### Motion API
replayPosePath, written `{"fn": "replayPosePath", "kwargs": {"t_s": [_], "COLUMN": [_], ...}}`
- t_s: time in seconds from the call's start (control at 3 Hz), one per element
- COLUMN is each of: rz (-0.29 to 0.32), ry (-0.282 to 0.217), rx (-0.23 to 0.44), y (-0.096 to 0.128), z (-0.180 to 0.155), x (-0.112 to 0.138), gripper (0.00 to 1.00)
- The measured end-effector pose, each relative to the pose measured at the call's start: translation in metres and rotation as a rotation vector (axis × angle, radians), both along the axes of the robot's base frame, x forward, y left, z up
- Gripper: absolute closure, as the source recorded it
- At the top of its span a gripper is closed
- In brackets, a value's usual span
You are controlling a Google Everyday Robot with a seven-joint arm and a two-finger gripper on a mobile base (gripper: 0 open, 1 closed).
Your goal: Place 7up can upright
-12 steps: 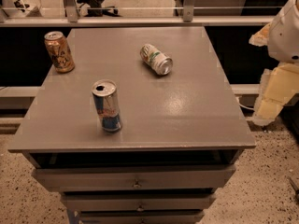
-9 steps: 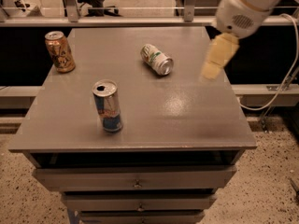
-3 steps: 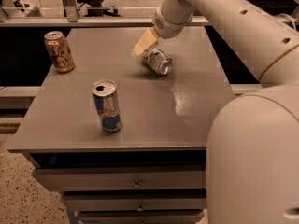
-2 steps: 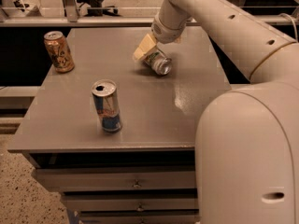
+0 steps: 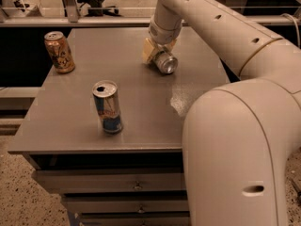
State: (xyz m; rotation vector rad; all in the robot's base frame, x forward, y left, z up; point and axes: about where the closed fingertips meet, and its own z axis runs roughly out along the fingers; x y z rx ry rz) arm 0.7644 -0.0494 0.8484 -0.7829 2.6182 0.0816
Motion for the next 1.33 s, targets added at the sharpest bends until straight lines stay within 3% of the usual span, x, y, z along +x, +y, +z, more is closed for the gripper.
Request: {"fn": "replayPosePath", "kwargs": {"t_s": [0.33,0.67,1.0,1.33], "rz": [0.001,0.038,0.109,0.2], "ry": [-0.017,-0.082,-0.166,-0.303], "rx": [-0.034,-0.043,0.017,0.165], "y": [0.001,0.003,0.007,-0.007], "z": [0.006,0.026,0.049,0.072], "x": [-0.001,-0.005,-0.012,-0.018], "gripper": [0.62,0.87,1.0,1.0]}}
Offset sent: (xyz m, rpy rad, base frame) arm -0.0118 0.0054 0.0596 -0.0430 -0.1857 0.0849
